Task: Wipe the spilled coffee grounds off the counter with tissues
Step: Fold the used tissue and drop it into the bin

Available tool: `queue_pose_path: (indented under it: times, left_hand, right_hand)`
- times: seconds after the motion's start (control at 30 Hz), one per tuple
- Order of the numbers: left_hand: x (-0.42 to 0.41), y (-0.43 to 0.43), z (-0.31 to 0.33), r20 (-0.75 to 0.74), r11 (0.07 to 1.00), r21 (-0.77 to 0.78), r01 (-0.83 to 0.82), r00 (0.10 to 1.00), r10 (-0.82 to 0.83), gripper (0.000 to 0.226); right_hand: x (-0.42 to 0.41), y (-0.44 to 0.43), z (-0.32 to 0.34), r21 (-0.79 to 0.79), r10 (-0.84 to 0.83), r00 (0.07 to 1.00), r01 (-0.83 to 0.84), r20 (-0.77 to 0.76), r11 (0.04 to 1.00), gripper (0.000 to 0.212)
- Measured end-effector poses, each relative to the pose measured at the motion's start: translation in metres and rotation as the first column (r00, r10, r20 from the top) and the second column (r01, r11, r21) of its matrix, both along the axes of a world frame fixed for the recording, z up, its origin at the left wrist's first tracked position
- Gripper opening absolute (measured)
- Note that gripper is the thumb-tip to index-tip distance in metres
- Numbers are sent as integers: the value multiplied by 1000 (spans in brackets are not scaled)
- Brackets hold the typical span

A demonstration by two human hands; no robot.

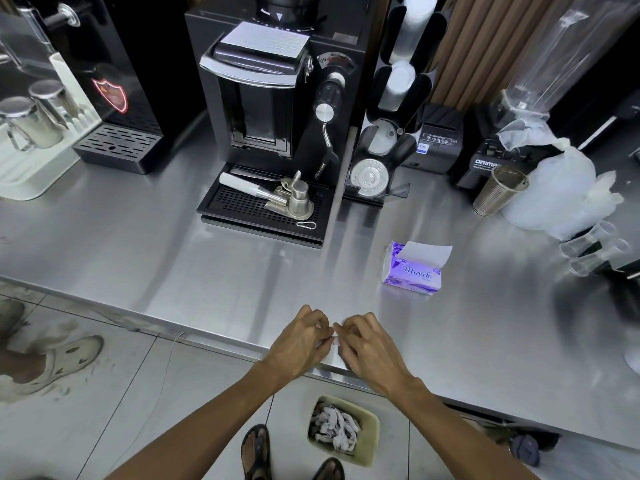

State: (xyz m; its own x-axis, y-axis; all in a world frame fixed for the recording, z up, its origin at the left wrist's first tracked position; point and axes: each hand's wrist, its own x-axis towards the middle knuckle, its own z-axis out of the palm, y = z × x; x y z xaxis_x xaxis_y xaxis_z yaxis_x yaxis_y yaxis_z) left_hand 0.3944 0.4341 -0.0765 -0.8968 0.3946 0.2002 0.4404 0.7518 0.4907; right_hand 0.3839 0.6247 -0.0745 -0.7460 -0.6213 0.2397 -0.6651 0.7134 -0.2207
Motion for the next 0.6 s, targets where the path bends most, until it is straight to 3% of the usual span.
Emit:
queue_pose_path:
  times: [0.13, 0.23, 0.33, 0.43, 0.6]
  left_hand:
    - [2, -1, -3, -15, 1000, -10, 8, 1000, -8, 9]
    - [5, -2, 0, -29, 999, -39, 15, 999, -17, 23]
    - [6, -3, 10, 168, 988, 98, -123, 980, 105, 21]
    - [1, -2, 10, 275, 967, 129, -220, 945, 178, 22]
    - [-11, -2, 10, 313, 980, 125, -157, 943, 111, 20]
  right_hand:
    - [7, 4, 5, 7, -76, 992, 76, 105, 997, 37]
    - [6, 2, 2, 9, -104, 985, 104, 139, 995, 42]
    - [4, -1, 3, -46, -128, 969, 140, 209, 989, 36]
    - [1, -2, 10, -104, -184, 926, 230, 331, 968, 28]
    - [-10, -1, 14, -133, -189, 811, 311, 554, 941, 27]
